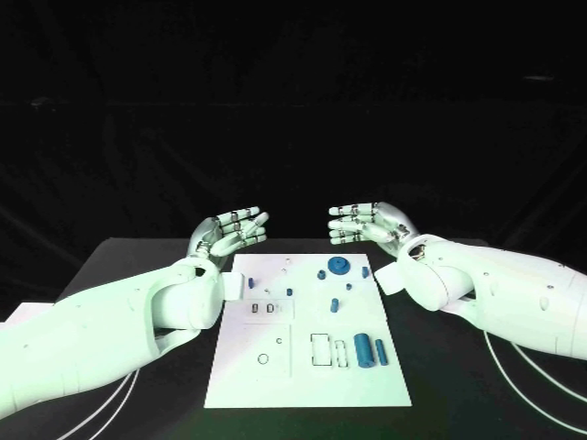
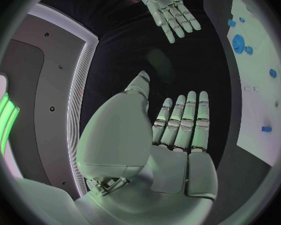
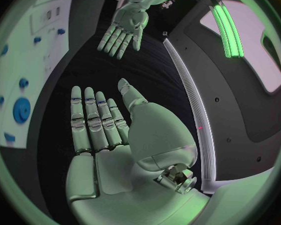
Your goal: Assemble the parts on the task board
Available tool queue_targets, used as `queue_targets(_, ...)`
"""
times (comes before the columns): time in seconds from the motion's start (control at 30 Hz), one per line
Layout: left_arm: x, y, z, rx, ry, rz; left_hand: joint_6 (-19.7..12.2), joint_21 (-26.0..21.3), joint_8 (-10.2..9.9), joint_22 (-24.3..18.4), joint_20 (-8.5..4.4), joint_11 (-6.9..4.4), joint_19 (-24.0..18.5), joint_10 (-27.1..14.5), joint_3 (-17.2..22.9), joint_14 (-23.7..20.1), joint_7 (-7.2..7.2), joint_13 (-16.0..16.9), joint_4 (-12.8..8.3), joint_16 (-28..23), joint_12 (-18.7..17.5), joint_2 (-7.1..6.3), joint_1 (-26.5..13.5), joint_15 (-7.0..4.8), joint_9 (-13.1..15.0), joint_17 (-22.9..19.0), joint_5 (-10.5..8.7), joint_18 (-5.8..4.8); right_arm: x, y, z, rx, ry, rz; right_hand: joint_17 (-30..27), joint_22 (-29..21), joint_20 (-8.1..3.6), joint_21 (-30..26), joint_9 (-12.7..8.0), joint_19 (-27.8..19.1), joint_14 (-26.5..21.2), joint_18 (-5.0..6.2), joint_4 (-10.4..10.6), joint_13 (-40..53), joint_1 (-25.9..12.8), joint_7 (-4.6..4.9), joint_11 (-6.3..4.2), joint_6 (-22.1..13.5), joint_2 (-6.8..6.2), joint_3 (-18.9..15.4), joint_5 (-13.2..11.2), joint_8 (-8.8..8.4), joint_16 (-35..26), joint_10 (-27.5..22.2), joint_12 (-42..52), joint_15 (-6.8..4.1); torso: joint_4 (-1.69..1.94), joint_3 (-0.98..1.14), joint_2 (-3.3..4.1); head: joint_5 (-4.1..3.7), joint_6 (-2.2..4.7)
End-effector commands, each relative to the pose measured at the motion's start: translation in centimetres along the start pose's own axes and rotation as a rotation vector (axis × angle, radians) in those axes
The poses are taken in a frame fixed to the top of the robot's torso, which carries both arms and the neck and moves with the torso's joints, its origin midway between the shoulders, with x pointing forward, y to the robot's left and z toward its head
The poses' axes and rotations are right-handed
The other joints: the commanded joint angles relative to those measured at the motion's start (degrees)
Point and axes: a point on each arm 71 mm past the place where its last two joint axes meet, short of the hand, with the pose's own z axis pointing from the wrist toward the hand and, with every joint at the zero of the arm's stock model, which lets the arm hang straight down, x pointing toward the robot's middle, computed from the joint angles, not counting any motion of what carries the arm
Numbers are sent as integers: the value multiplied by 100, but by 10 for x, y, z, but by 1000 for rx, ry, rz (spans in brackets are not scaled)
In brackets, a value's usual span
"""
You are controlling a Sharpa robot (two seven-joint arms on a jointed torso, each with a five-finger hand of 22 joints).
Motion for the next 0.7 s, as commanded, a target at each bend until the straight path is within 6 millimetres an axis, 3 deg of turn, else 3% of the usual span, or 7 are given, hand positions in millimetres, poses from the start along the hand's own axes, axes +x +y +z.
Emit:
queue_targets(0.03,0,-5,-3,12,49,-18,1268,538,240,193,-316,-278,1601,1385,-14,1423,81,43,-281,355,196,283,71,-364,62,227,-59,168,-4,11,0,-106,5,-343,14,-16,-144,186,15,662,945,136,-278,14,15,136,-150,936,-47,227,-116,-34,19,881,-97,-201,62,-48,219,-33,73)
queue_targets(0.17,-3,-9,-5,9,60,-12,1424,618,215,220,-437,-354,1929,1612,-54,1774,26,32,-344,410,133,315,26,-474,38,386,-59,162,-7,17,1,-118,19,-442,17,-3,-218,276,21,867,1144,133,-333,23,-18,105,-187,1034,-85,270,-110,-76,9,1029,-139,-265,85,-47,322,-77,131)
queue_targets(0.3,-6,-13,-9,4,78,0,1524,765,172,292,-554,-416,2276,1765,-66,2110,-17,31,-431,518,57,316,43,-579,23,590,-60,159,-8,23,1,-135,32,-556,82,53,-358,442,26,1138,1574,134,-369,34,36,68,-260,1170,-159,348,-127,-79,149,1222,-149,-400,93,-48,404,-87,165)
queue_targets(0.5,-5,-18,-16,-3,105,-2,1591,834,126,340,-607,-446,2416,1867,-68,2206,-37,31,-489,525,-15,320,41,-619,16,741,-59,149,-10,31,2,-135,43,-692,198,192,-549,758,25,1526,2085,126,-360,37,42,2,-354,1289,-281,385,-121,-94,330,1425,-164,-565,119,-57,535,-130,218)
queue_targets(0.6,1,-22,-23,-7,127,-11,1605,851,110,354,-621,-453,2444,1890,-63,2234,-45,30,-516,531,-40,317,54,-630,13,790,-58,148,-11,35,3,-127,67,-770,362,360,-723,1097,31,1876,2569,116,-360,42,99,-55,-427,1395,-346,414,-26,-84,562,1563,-168,-713,137,-59,620,-151,272)
queue_targets(0.7,6,-24,-29,-9,148,-20,1604,852,101,356,-623,-453,2445,1892,-62,2228,-43,29,-525,524,-51,314,59,-629,12,803,-58,145,-11,38,5,-120,86,-851,525,508,-842,1374,29,2083,2904,112,-351,42,100,-89,-495,1465,-379,431,-36,-91,746,1662,-179,-806,165,-66,697,-210,284)
